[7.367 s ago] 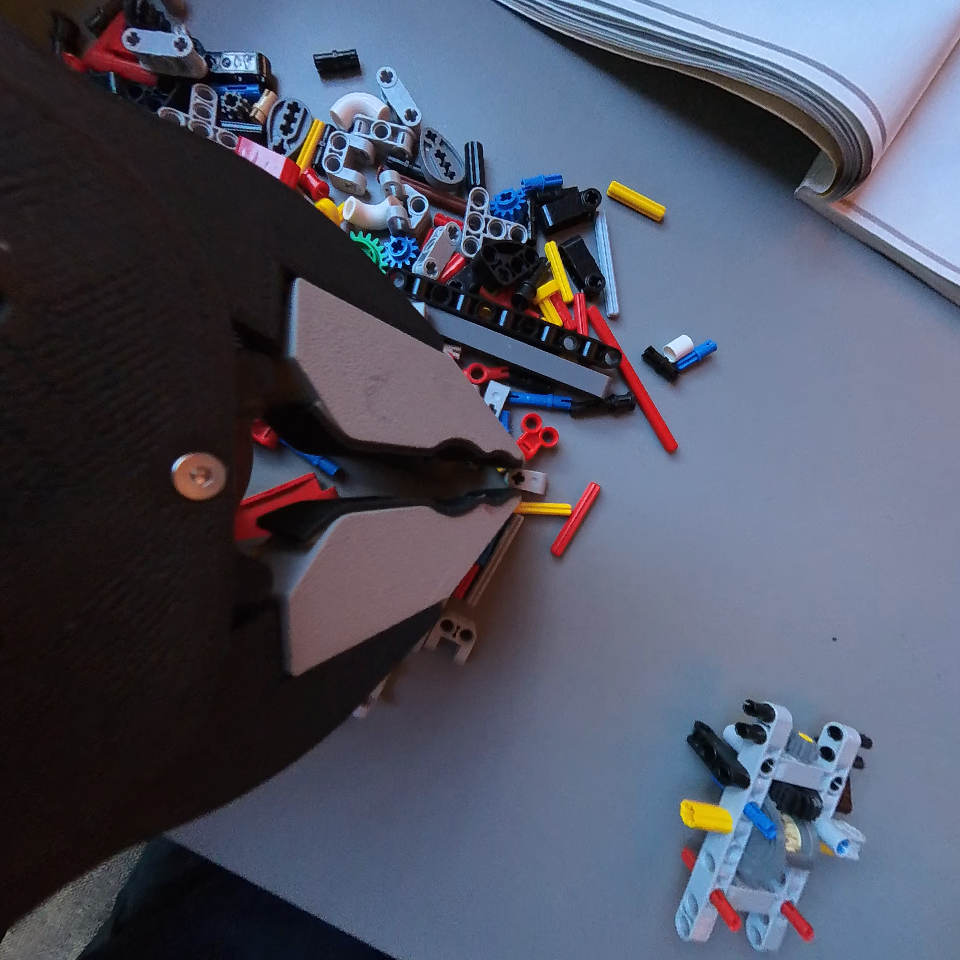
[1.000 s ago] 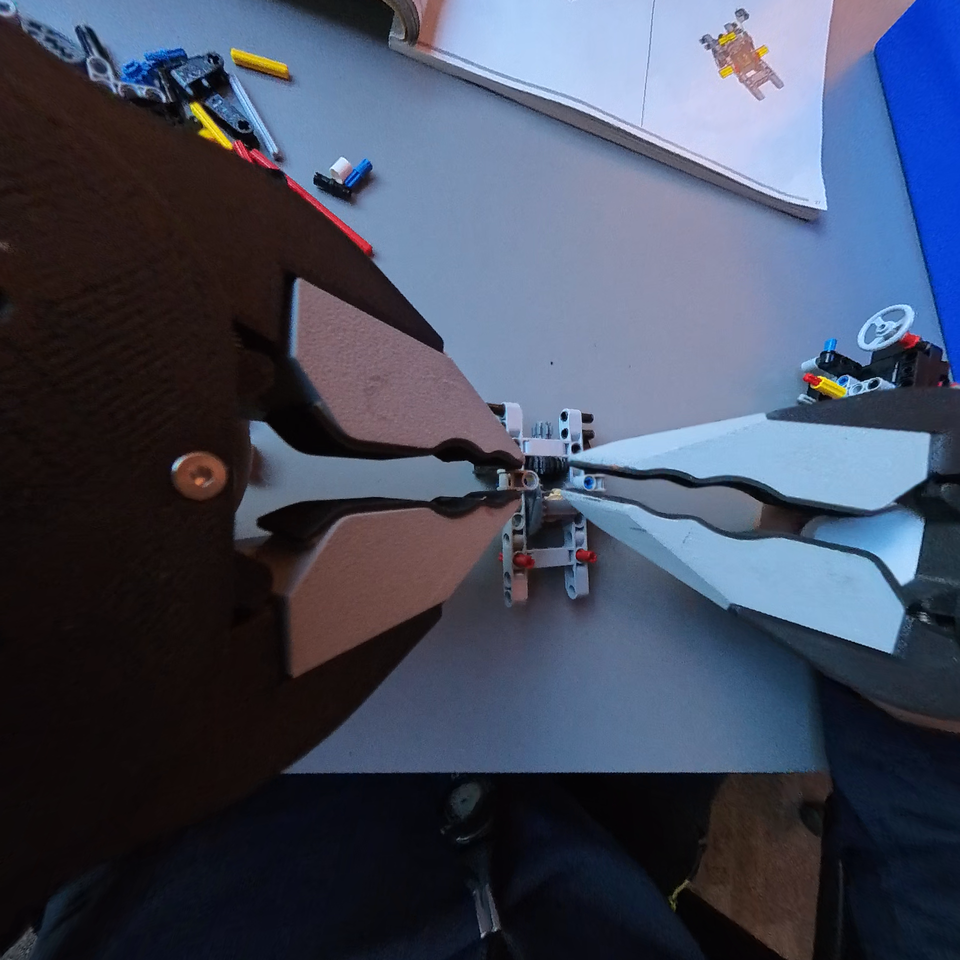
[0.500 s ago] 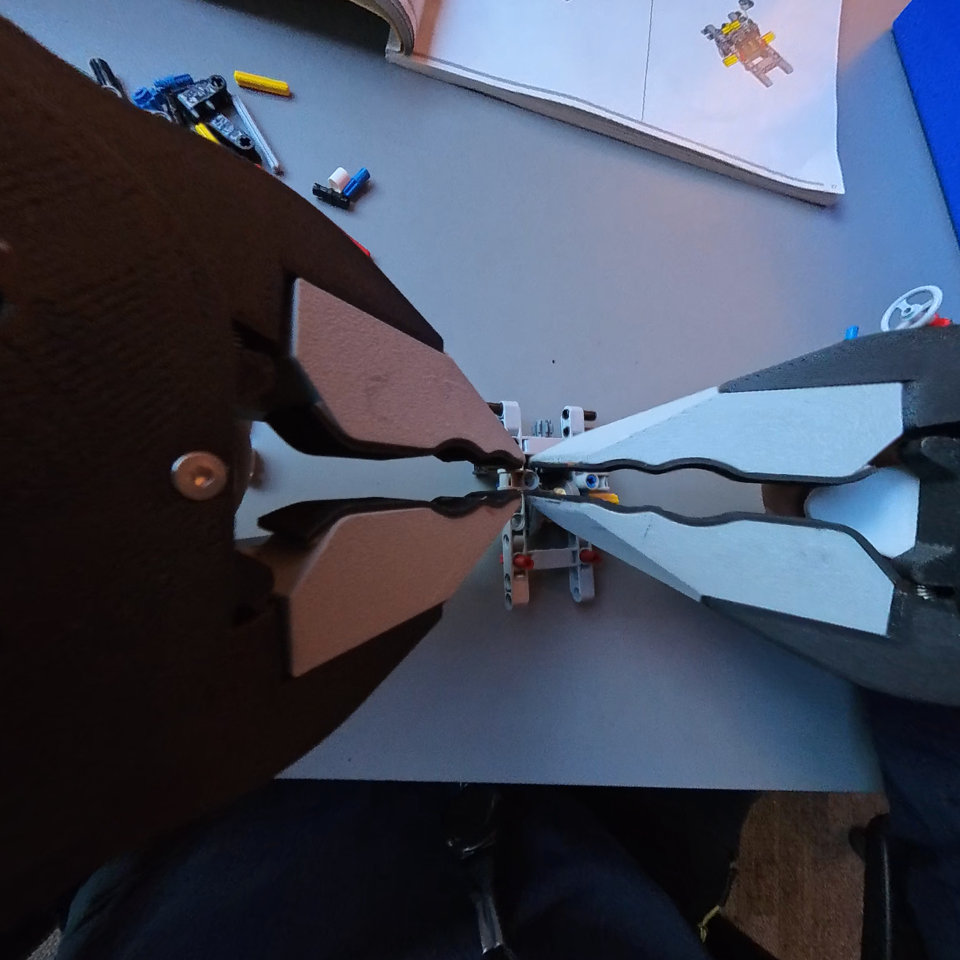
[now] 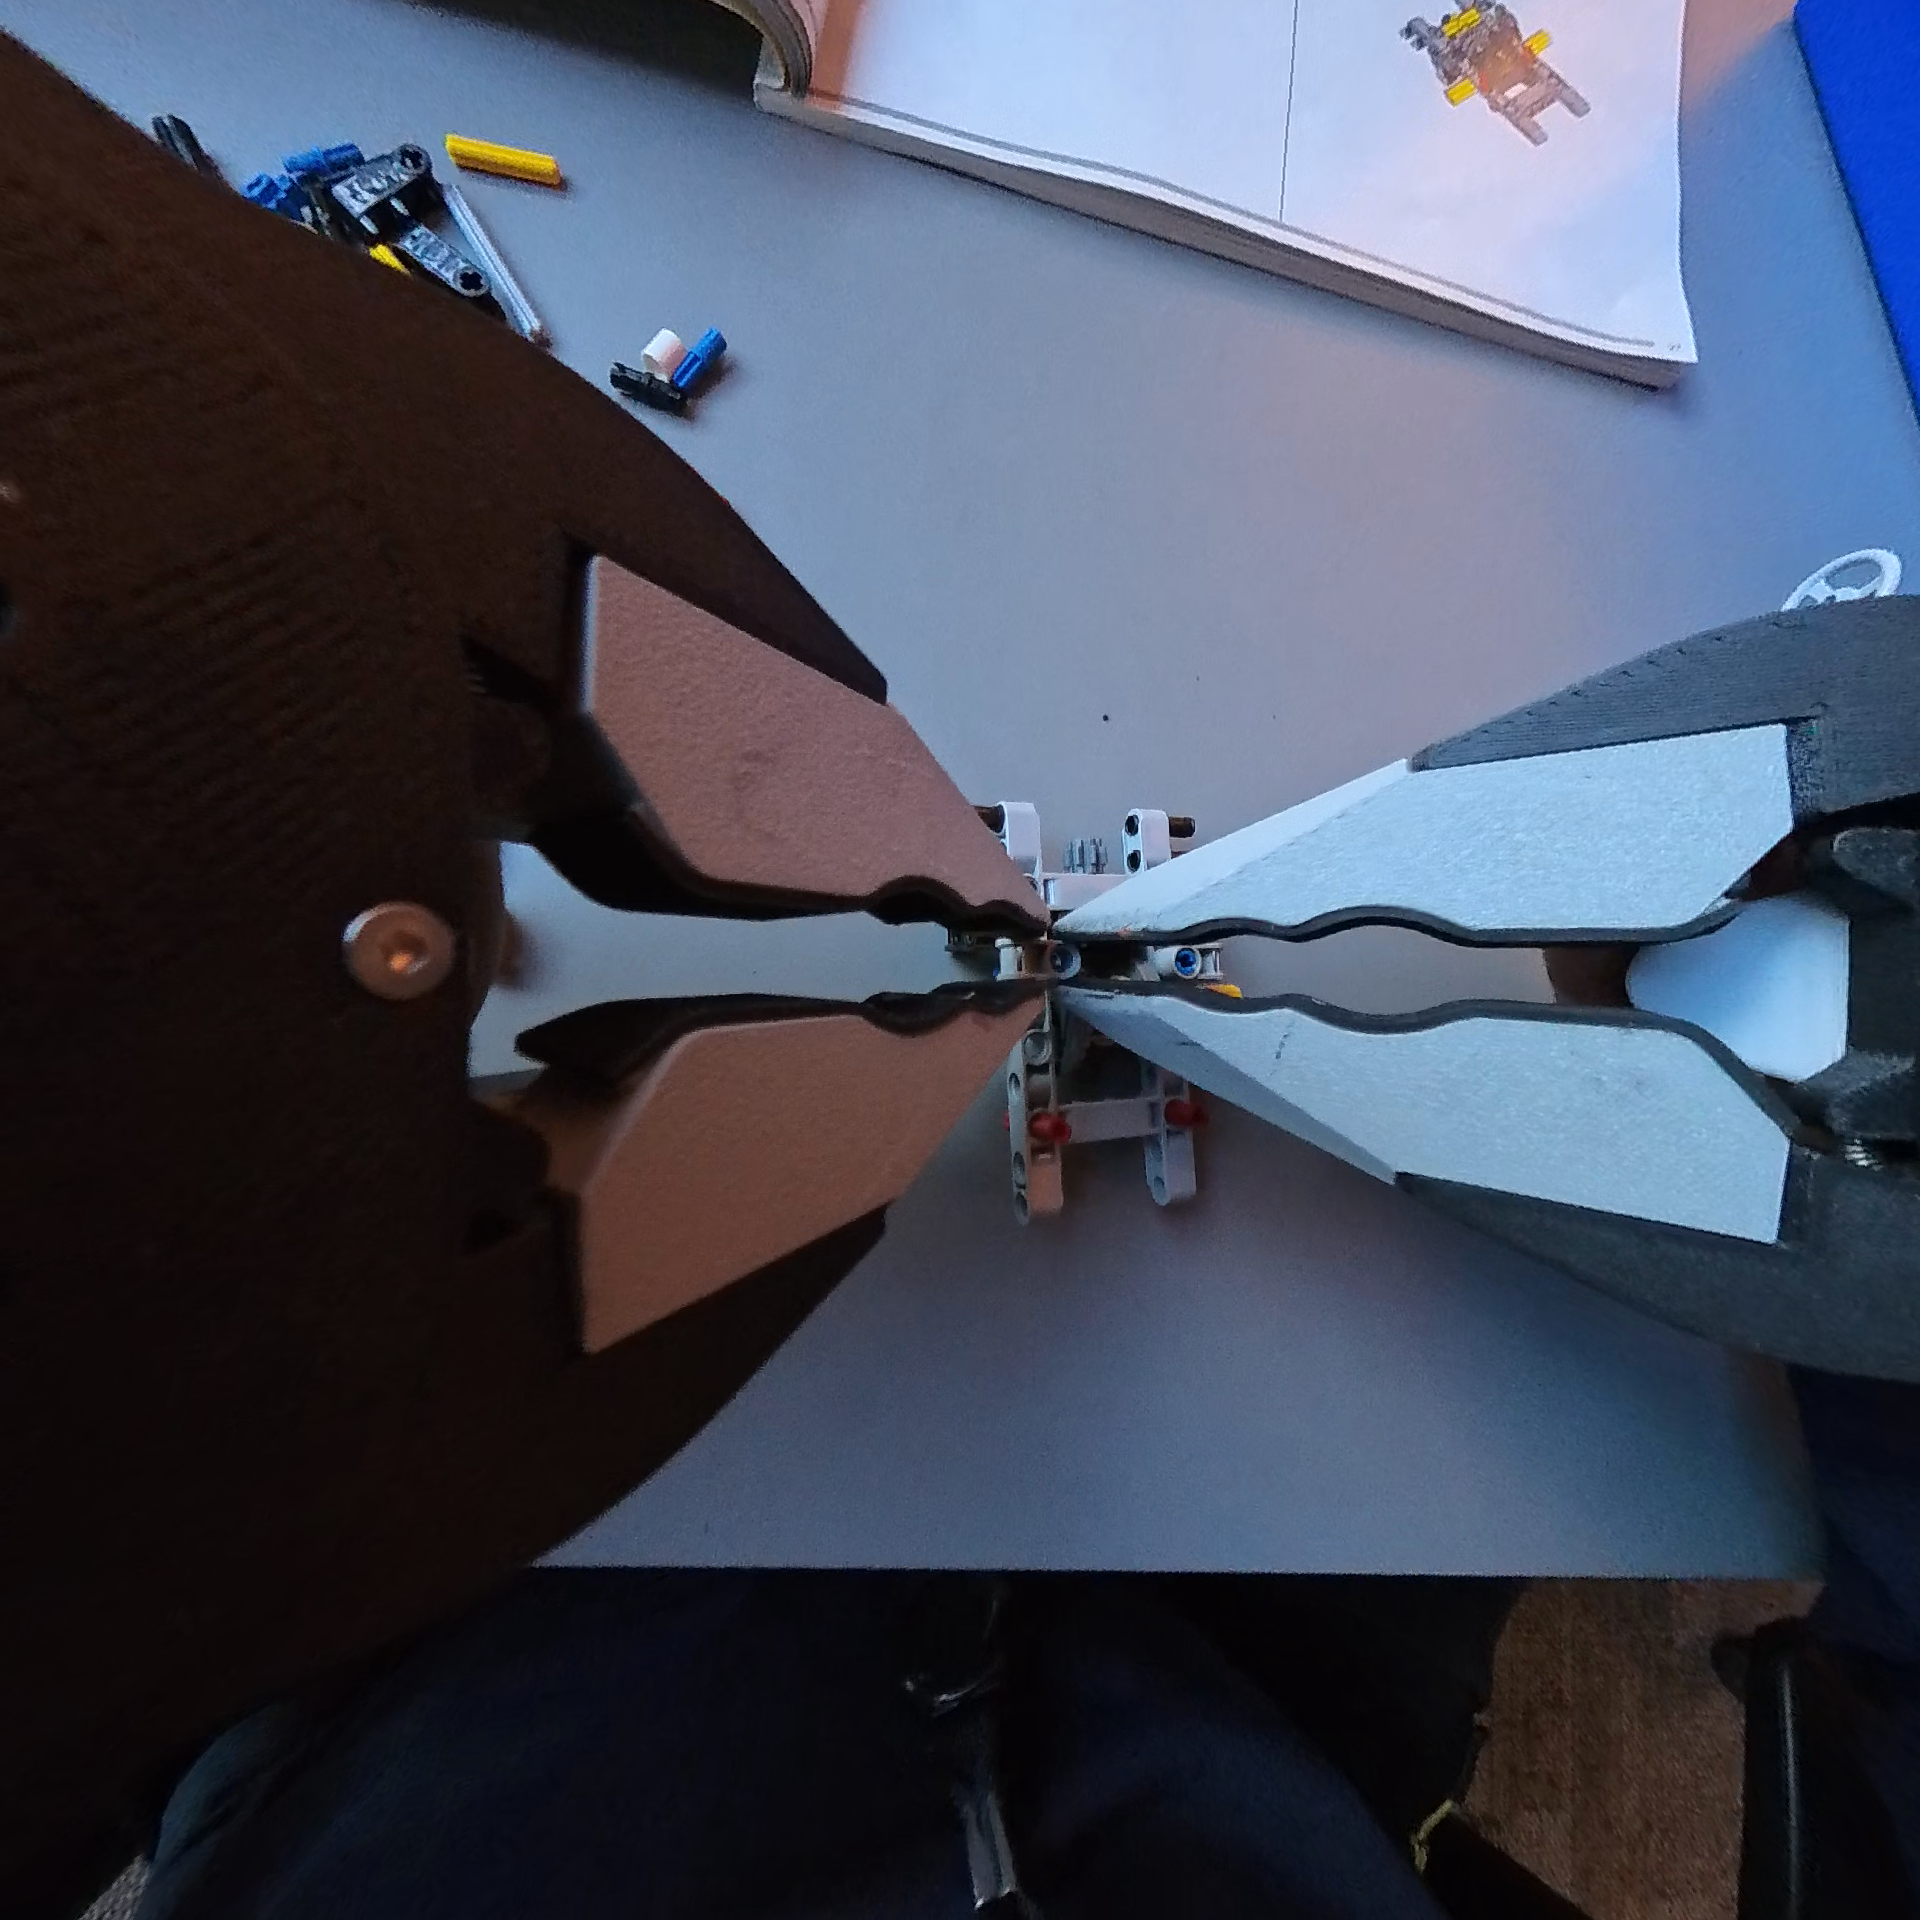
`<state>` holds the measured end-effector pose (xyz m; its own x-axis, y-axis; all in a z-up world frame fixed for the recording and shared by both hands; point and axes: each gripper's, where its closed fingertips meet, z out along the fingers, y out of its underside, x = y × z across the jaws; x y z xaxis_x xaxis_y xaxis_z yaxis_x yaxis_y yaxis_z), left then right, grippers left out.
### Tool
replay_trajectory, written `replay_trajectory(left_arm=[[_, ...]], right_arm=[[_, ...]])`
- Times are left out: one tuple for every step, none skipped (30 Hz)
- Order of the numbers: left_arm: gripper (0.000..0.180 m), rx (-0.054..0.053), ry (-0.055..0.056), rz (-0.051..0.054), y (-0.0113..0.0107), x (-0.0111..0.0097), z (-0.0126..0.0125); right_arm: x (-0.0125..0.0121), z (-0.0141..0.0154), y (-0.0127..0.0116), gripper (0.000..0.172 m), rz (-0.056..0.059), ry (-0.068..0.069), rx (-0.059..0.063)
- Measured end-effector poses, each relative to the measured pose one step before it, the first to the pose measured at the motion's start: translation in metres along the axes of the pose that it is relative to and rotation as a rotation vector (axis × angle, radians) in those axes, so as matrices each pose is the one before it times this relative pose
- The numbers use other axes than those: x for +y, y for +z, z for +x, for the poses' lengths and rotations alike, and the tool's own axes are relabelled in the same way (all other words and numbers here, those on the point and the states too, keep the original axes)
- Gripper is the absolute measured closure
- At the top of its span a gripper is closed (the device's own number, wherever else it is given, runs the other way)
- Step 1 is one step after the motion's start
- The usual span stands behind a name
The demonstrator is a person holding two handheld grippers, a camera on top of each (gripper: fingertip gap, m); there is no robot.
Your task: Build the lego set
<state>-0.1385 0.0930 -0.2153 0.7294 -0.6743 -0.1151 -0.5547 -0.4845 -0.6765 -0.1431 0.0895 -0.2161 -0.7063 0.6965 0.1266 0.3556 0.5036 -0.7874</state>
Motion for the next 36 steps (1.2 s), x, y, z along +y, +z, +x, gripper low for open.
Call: replay_trajectory(left_arm=[[0.176,0.001,-0.0013,-0.0001,0.00004,0.00014,0.00003],[0.176,0.0015,-0.0007,0.0004,-0.00009,0.00022,0.00026],[0.175,0.0019,-0.0012,0.0003,-0.00008,0.00024,0.00021],[0.176,0.0017,-0.0019,0.0007,-0.00002,0.0003,0.00017],[0.176,0.0017,-0.0022,0.0019,-0.00007,0.00012,0.00024],[0.176,0.0007,-0.0005,0.0008,-0.00006,-0.00001,0.00027],[0.175,-0.0024,0.0035,-0.0008,0.00004,-0.00007,-0.00009],[0.176,-0.0021,0.0047,-0.0023,0.00024,-0.00005,-0.00003],[0.176,-0.0013,0.0052,-0.0035,0.00006,-0.00007,-0.00005],[0.176,-0.0005,0.0054,-0.0038,-0.00011,0.00012,0.00011],[0.176,-0.0002,0.0033,-0.0025,-0.00009,0.00005,0.00002],[0.176,-0.0003,0.0022,-0.0012,0.00006,0.00011,0.0001],[0.176,0.0003,0.0009,-0.001,-0.00022,0.00011,0.00017],[0.175,0.0007,0.0017,-0.0013,-0.00005,0.00023,0.00027],[0.176,0.002,0.0017,-0.0016,-0.00014,0.0002,0.00045],[0.175,0.0021,0.0019,-0.002,-0.00006,0.00017,0.0003],[0.175,0.0026,0.0019,-0.003,-0.00021,0.00024,0.00036],[0.175,0.0035,0.0021,-0.0034,-0.00012,0.0003,0.00056],[0.175,0.0012,0.003,-0.0027,-0.00003,0.00015,0.00023],[0.175,-0.0017,0.0032,-0.0029,0.00002,0.00005,0.0001],[0.175,-0.002,0.0051,-0.0039,-0.00009,0.00016,0.00021],[0.175,-0.0019,0.0048,-0.0039,0.00004,0.00017,0.00018],[0.175,-0.0002,0.0033,-0.0031,-0.00008,0.00018,0.00016],[0.175,0.0021,0.001,-0.0023,-0.00016,0.00042,0.00045],[0.175,0.0027,-0.0008,-0.0011,-0.00014,0.00037,0.00052],[0.175,0.004,-0.0006,-0.0005,-0.00006,0.00051,0.00085],[0.175,0.002,-0.0011,0.0007,0.0,0.0005,0.00077],[0.175,-0.0023,-0.0016,0.0042,0.0002,0.00026,0.0],[0.175,-0.0005,-0.0049,0.0044,0.00009,0.00012,0.00017],[0.175,-0.0001,-0.0045,0.0047,0.00012,-0.00009,0.00019],[0.175,0.0015,-0.002,0.004,0.00025,0.00006,0.00046],[0.175,0.0036,-0.0025,0.0032,0.00049,0.00015,0.00075],[0.175,0.003,-0.0021,0.0006,0.00091,0.0004,0.0009],[0.175,-0.0075,0.0038,-0.012,0.00264,0.00232,0.00018],[0.175,-0.0162,0.0172,-0.0137,0.00206,0.00201,-0.00012],[0.175,-0.0195,0.0237,-0.0031,-0.00011,-0.0004,-0.00044]], right_arm=[[0.00001,-0.00013,0.0001,0.168,-0.0061,-0.0055,-0.0015],[0.00017,-0.0002,0.00021,0.168,-0.0056,-0.004,-0.0026],[0.00001,-0.00015,0.00026,0.168,-0.005,-0.0015,-0.0037],[0.00002,-0.00019,0.00024,0.169,-0.0061,0.0016,-0.0045],[0.00016,-0.00025,0.00005,0.169,-0.0078,0.0006,-0.0046],[0.00015,-0.00019,0.00005,0.169,-0.0093,-0.0064,-0.0022],[0.00033,0.00011,-0.00001,0.169,-0.0106,-0.0118,0.0002],[0.00033,0.00002,-0.00005,0.169,-0.0123,-0.0114,0.0],[0.00019,0.00004,0.00001,0.169,-0.0127,-0.0088,-0.0003],[0.00002,-0.00005,0.00001,0.169,-0.0104,-0.0051,-0.0005],[0.00001,-0.00004,0.00008,0.169,-0.007,-0.0016,-0.0004],[-0.00002,-0.00004,0.00011,0.169,-0.0027,0.0012,-0.0005],[-0.00011,-0.0002,0.00016,0.169,0.0013,0.0019,-0.0004],[-0.00005,-0.0004,0.00008,0.169,0.003,0.0019,-0.0011],[-0.00006,-0.00037,0.00013,0.169,0.0028,0.0015,-0.0016],[-0.00014,-0.00033,0.00021,0.169,0.0013,0.0023,-0.0016],[-0.00019,-0.00036,0.00032,0.169,-0.0008,0.0036,-0.0025],[-0.00013,-0.00042,0.00024,0.169,-0.003,0.0017,-0.0025],[-0.00003,-0.0003,0.00019,0.169,-0.0054,-0.0033,0.0002],[0.00013,-0.00006,0.00011,0.169,-0.0071,-0.0056,0.0022],[-0.00002,-0.0002,0.00008,0.169,-0.0071,-0.0048,0.002],[-0.00006,-0.00007,0.00018,0.169,-0.0059,-0.0053,0.0023],[-0.00011,-0.00029,0.00014,0.169,-0.0036,-0.0062,0.002],[-0.00025,-0.0004,0.00033,0.169,-0.002,-0.0054,0.0007],[-0.00023,-0.00049,0.00034,0.169,-0.0014,-0.0032,-0.0013],[-0.00022,-0.00096,0.00045,0.169,-0.0001,-0.0045,-0.003],[-0.00008,-0.00046,0.00037,0.169,-0.0007,-0.0057,-0.0005],[0.00011,-0.00014,0.00016,0.169,-0.0015,-0.0036,0.0008],[0.00015,-0.00021,0.00004,0.169,-0.0016,-0.001,0.0001],[0.00006,-0.00021,0.00001,0.169,-0.0018,-0.0001,-0.0002],[0.00025,-0.00052,-0.00003,0.169,-0.0017,-0.004,-0.0005],[0.00038,-0.00082,0.0001,0.169,-0.003,-0.0079,-0.0015],[0.0008,-0.00097,0.00046,0.169,-0.0086,-0.0088,-0.0027],[0.0023,-0.00018,0.00192,0.169,-0.0204,-0.0115,0.006],[0.00083,-0.00002,0.00141,0.168,-0.0134,-0.0161,0.008],[0.00007,0.00023,0.00016,0.169,-0.0089,-0.0166,0.0085]])
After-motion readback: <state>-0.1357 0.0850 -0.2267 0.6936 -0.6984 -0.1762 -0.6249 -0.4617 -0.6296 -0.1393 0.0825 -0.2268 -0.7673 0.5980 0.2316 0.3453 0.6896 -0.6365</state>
